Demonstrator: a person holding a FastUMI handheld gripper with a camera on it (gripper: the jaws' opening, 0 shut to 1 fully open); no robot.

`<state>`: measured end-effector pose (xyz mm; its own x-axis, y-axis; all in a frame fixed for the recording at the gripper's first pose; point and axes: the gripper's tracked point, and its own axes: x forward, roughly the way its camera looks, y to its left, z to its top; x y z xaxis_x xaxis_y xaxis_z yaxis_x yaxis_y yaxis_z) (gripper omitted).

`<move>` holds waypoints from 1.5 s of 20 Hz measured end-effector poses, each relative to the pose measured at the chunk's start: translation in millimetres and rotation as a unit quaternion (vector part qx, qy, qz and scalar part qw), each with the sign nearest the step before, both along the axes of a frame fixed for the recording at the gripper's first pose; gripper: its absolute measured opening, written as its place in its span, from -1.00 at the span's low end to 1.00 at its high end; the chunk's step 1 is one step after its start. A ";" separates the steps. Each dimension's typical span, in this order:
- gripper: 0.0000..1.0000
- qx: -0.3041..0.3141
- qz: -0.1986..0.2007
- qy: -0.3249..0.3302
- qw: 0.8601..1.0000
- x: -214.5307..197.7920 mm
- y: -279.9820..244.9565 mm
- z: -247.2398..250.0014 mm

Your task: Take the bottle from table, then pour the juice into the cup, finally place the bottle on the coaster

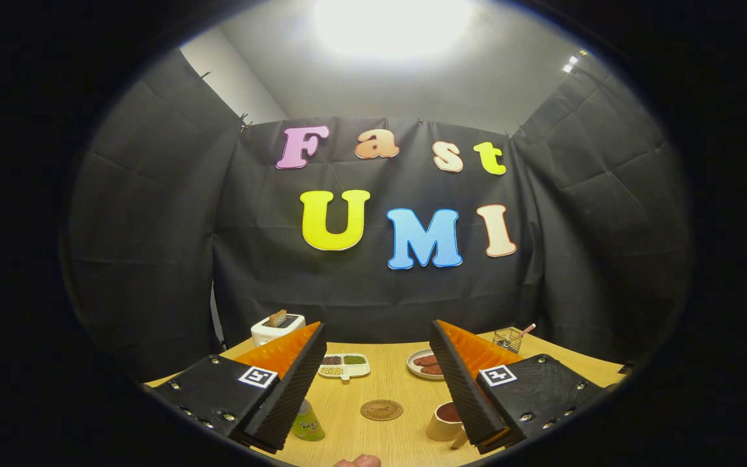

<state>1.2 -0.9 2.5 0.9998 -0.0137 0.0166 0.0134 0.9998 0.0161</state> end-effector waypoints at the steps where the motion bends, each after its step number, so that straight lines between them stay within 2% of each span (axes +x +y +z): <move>1: 0.96 -0.001 0.002 0.000 1.000 -0.2 1.9 -0.5; 11: 0.96 -0.001 0.013 0.001 1.000 9.7 28.1 -17.3; 18: 0.96 0.002 0.039 0.010 0.999 19.2 67.1 -36.0; 23: 0.96 0.016 0.053 0.021 0.998 24.2 91.8 -54.9; 30: 0.96 -0.002 0.057 0.049 0.997 35.3 109.9 -87.7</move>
